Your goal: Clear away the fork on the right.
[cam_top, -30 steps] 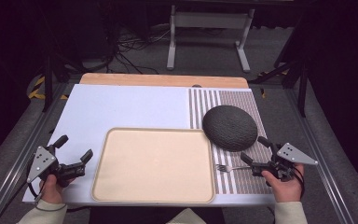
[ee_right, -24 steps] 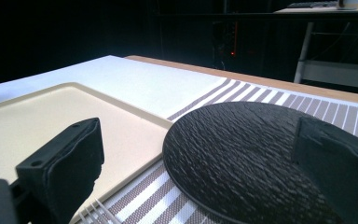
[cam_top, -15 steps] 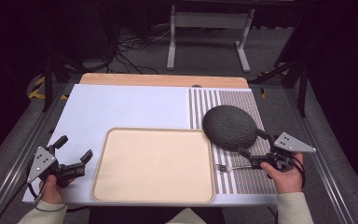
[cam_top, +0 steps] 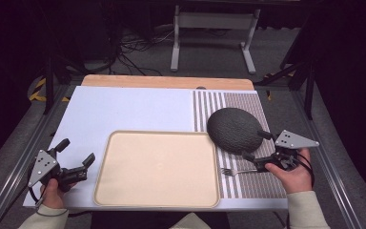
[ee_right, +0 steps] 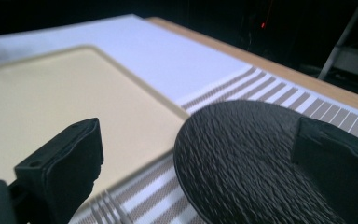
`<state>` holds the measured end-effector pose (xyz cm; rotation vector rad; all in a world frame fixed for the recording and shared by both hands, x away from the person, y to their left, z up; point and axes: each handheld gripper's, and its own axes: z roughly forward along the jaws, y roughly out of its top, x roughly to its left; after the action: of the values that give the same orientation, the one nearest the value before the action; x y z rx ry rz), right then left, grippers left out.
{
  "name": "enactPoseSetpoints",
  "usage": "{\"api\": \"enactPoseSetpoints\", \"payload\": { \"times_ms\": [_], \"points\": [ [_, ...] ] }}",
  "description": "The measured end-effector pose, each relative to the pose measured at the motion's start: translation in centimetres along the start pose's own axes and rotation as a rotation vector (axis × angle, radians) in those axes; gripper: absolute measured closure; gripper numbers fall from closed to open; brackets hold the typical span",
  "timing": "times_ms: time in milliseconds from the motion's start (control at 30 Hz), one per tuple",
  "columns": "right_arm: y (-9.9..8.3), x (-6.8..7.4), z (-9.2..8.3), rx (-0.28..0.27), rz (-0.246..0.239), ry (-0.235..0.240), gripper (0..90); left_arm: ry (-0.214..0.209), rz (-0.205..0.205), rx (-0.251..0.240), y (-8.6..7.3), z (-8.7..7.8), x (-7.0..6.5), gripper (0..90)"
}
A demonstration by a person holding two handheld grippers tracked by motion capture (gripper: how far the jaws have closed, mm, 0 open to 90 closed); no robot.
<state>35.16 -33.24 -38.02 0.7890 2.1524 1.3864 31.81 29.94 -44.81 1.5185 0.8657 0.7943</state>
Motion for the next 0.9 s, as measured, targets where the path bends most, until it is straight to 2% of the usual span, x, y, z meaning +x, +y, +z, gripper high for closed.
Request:
{"api": "enactPoseSetpoints", "payload": {
  "times_ms": [233,267,367,533,900],
  "points": [
    [1.0,-0.2,0.2,0.15,-0.073,0.019,3.7,0.0,0.002,0.001,0.0,0.0,0.0,0.0],
    [1.0,-0.2,0.2,0.15,-0.073,0.019,3.7,0.0,0.002,0.001,0.0,0.0,0.0,0.0],
    [1.3,-0.3,0.3,0.198,-0.096,0.028,4.0,0.001,0.002,0.001,0.0,0.0,0.0,0.0],
    [1.7,-0.3,0.7,0.296,-0.155,0.049,5.4,0.0,0.002,0.002,0.0,0.0,0.0,0.0],
    [2.6,-0.5,1.8,0.474,-0.236,0.098,6.6,0.0,0.001,0.001,0.0,0.0,0.0,0.0]
  ]
}}
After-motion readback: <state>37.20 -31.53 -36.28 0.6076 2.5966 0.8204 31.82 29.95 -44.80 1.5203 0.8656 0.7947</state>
